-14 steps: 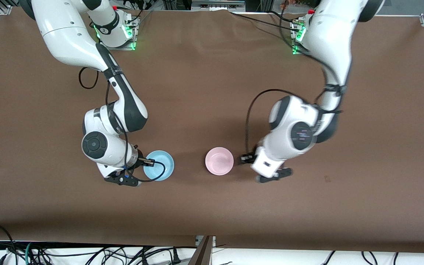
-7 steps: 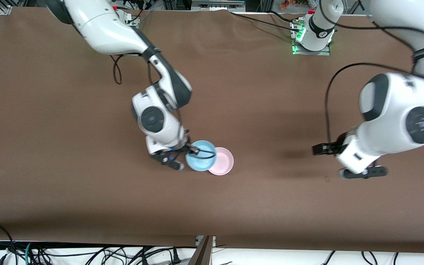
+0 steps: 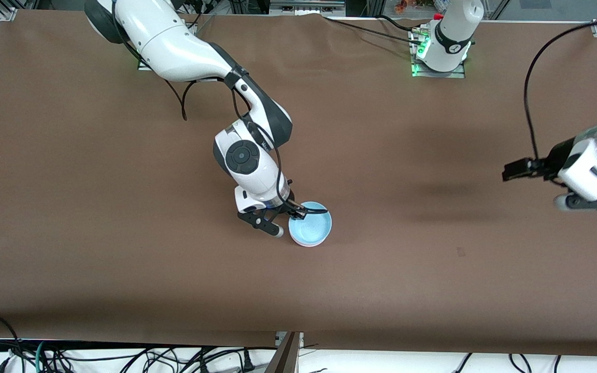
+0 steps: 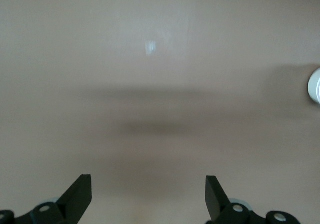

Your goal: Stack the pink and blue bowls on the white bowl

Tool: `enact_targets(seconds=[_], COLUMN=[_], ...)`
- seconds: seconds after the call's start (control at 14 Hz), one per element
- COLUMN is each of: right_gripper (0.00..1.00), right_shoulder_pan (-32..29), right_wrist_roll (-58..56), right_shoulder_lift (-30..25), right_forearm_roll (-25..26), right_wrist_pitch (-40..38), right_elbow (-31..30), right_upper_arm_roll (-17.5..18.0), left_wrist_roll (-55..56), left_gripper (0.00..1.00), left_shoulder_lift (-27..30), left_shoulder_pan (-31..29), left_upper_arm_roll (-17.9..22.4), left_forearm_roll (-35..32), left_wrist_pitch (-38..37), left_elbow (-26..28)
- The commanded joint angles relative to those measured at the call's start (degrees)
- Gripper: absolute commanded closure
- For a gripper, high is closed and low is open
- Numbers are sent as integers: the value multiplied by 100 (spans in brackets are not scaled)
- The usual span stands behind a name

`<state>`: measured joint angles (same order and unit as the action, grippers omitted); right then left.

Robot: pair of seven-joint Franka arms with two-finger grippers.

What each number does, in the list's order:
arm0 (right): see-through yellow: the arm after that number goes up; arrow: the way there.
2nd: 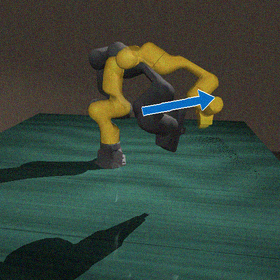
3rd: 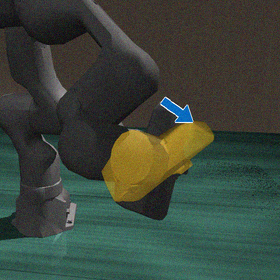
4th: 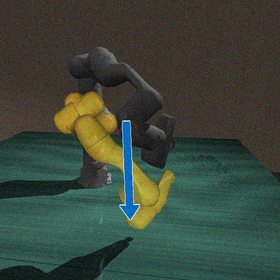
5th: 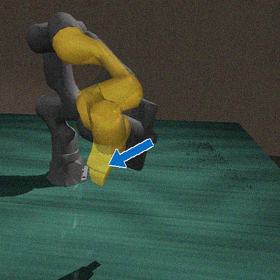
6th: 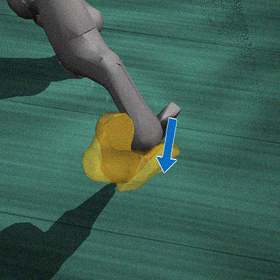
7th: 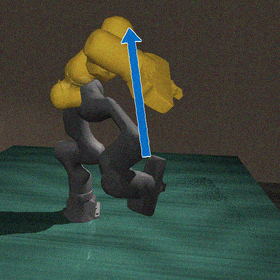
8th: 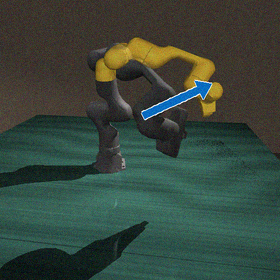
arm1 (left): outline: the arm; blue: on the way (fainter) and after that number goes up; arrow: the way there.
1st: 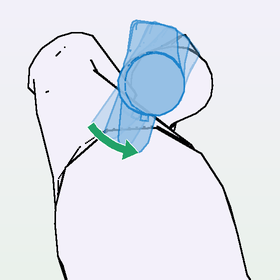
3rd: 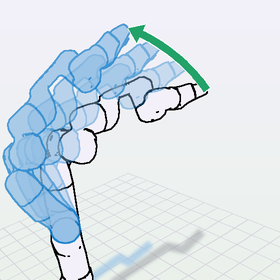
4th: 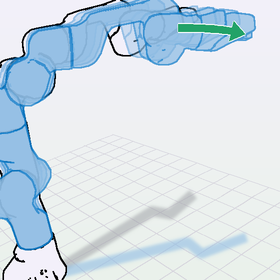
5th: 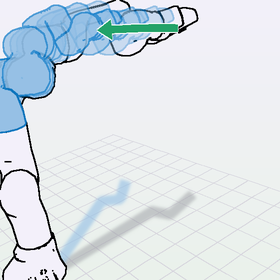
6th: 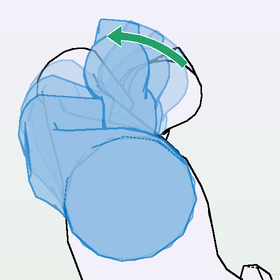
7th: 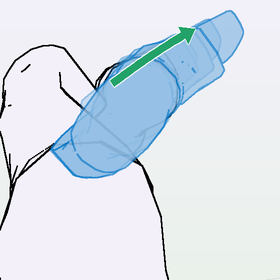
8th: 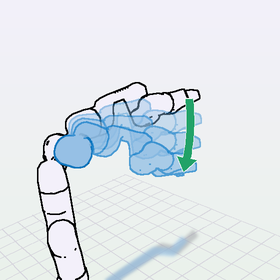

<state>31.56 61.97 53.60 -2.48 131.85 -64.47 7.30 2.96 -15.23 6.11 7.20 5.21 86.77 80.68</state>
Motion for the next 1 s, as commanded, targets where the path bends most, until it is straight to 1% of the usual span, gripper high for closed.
enact_targets(seconds=[0.0, 0.14, 0.36, 0.93], right_gripper=[100, 100, 100, 100], right_shoulder_pan=[148, 166, 166, 114], right_wrist_roll=[-18, -27, -53, -141], right_shoulder_lift=[212, 283, 309, 397], right_forearm_roll=[11, 54, 335, 345], right_wrist_pitch=[77, 131, 87, 130], right_elbow=[251, 242, 216, 224], right_upper_arm_roll=[-88, -97, -97, -97], left_wrist_roll=[-216, -199, -252, -278], left_gripper=[0, 0, 0, 0], left_shoulder_lift=[380, 416, 223, 187], left_shoulder_pan=[-250, -285, -338, -391], left_upper_arm_roll=[-375, -657, -649, -649], left_forearm_roll=[-317, -529, -477, -433], left_wrist_pitch=[-282, -345, -345, -327], left_elbow=[300, 300, 221, 203])
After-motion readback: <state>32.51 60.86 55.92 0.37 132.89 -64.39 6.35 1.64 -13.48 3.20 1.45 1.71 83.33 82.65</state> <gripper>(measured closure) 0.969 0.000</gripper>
